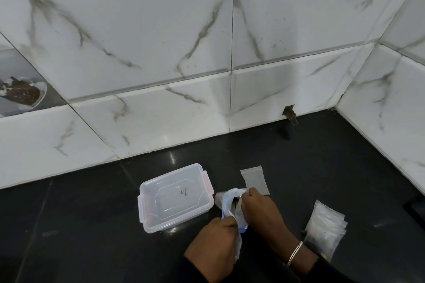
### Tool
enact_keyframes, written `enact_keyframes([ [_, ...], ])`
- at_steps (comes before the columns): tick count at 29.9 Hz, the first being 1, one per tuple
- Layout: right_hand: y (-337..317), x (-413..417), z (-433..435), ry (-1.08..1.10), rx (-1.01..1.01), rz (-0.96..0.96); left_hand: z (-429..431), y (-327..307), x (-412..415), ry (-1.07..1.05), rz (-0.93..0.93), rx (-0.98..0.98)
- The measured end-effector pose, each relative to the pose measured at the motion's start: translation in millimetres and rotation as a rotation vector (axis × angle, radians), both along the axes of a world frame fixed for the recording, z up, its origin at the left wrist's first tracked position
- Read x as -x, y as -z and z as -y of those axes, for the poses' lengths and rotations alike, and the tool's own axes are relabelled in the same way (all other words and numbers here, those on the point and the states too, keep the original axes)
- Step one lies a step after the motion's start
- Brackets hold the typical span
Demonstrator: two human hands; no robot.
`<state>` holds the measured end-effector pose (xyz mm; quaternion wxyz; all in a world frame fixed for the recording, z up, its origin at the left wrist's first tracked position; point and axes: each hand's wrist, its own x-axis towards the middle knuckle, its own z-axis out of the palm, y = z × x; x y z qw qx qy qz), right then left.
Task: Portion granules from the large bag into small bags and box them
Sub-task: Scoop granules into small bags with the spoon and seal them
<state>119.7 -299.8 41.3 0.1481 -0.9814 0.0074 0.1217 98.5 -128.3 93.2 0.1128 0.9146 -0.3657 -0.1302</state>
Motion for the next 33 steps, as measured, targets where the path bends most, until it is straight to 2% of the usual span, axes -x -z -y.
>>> enact_keyframes([
  [4, 2.0, -2.6, 1.2, 0.13, -0.088, 0.051, -0.2, 3.9, -0.7, -0.037, -0.026, 0.044],
  [9, -10.9, -5.4, 25.2, 0.418, -0.416, 0.055, -9.7, -1.5, 6.1, -0.324, 0.003, 0.417],
  [13, -15.7, 5.1, 26.2, 0.629, -0.704, -0.032, -16.6, 36.7, 13.7, -0.502, -0.319, 0.433],
  [17, -12.8, 12.0, 21.4, 0.732, -0.846, -0.132, -11.5, 66.4, 5.4, -0.596, -0.391, 0.403],
  [22, -11.4, 18.9, 18.9, 0.675, -0.797, -0.153, 2.8, 74.7, -7.0, -0.62, -0.357, 0.451],
  [26, -11.0, 19.6, 22.9, 0.583, -0.62, -0.067, 2.7, 60.6, -9.4, -0.585, -0.288, 0.452],
  [29, -8.3, 16.5, 23.3, 0.554, -0.497, -0.106, 5.9, 45.3, -11.5, -0.493, -0.246, 0.442],
  [33, -7.6, 11.4, 24.6, 0.585, -0.607, -0.276, 17.2, 27.4, -18.5, -0.383, -0.197, 0.458],
])
